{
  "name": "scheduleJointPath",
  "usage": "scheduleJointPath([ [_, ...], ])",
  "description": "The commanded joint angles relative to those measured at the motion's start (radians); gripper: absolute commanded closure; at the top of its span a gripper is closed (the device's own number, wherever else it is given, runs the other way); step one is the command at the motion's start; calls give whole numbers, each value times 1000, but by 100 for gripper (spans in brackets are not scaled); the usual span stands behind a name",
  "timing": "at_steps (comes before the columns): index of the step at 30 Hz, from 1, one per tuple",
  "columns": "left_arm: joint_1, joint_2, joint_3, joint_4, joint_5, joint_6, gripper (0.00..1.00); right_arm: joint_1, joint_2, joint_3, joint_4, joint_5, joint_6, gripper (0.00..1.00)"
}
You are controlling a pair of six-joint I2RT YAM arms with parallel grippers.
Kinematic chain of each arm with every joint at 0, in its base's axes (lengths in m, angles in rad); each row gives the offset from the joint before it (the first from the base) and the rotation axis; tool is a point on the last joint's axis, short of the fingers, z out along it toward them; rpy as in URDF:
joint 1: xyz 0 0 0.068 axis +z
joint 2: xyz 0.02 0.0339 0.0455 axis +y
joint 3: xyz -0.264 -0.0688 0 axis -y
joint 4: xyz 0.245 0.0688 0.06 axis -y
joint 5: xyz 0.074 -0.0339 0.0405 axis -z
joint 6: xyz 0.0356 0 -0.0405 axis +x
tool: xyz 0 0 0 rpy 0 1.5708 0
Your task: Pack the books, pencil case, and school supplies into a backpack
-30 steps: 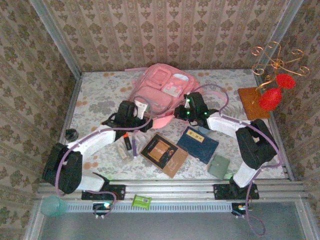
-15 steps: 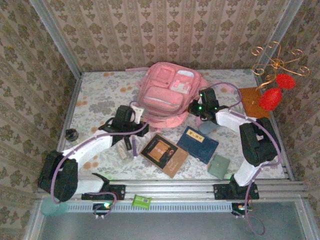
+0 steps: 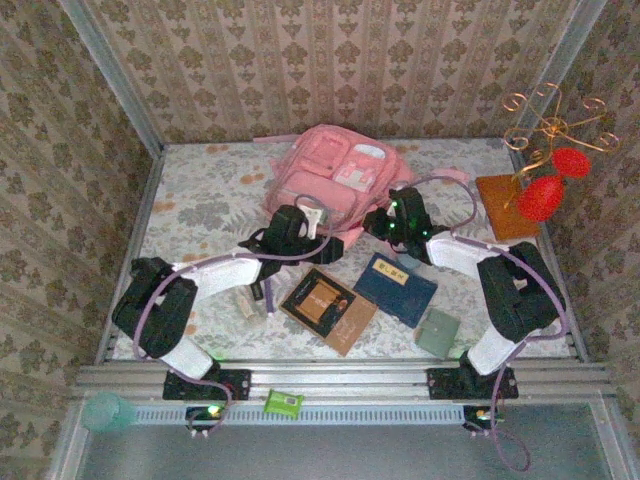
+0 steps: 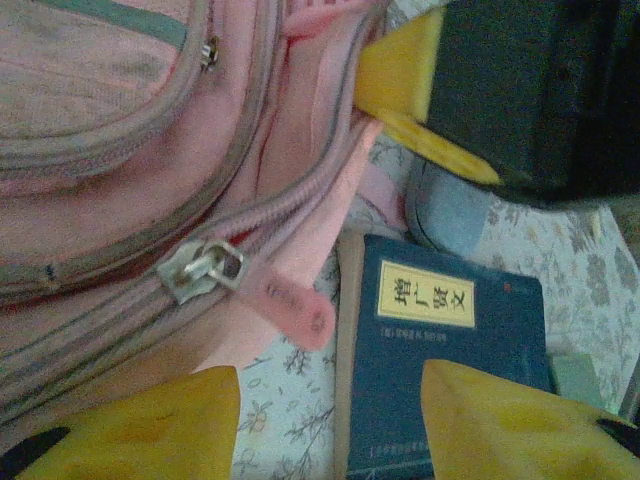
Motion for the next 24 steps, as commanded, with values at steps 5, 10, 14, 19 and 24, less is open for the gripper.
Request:
scheduleJointPath([
  [5, -14, 34, 19, 65, -141, -72, 47, 17, -69, -7, 111, 54, 49, 100],
  [10, -10, 69, 41, 107, -123, -86, 48, 39, -71, -9, 123, 52, 59, 100],
  [14, -13, 80, 59, 119, -128, -106, 55, 58, -78, -23, 135, 63, 68, 100],
  [19, 4, 65, 42, 151, -146, -137, 61, 68, -79, -36, 139, 66, 69, 100],
  [24, 12, 56, 41, 141, -151, -126, 73, 67, -88, -40, 126, 79, 48, 100],
])
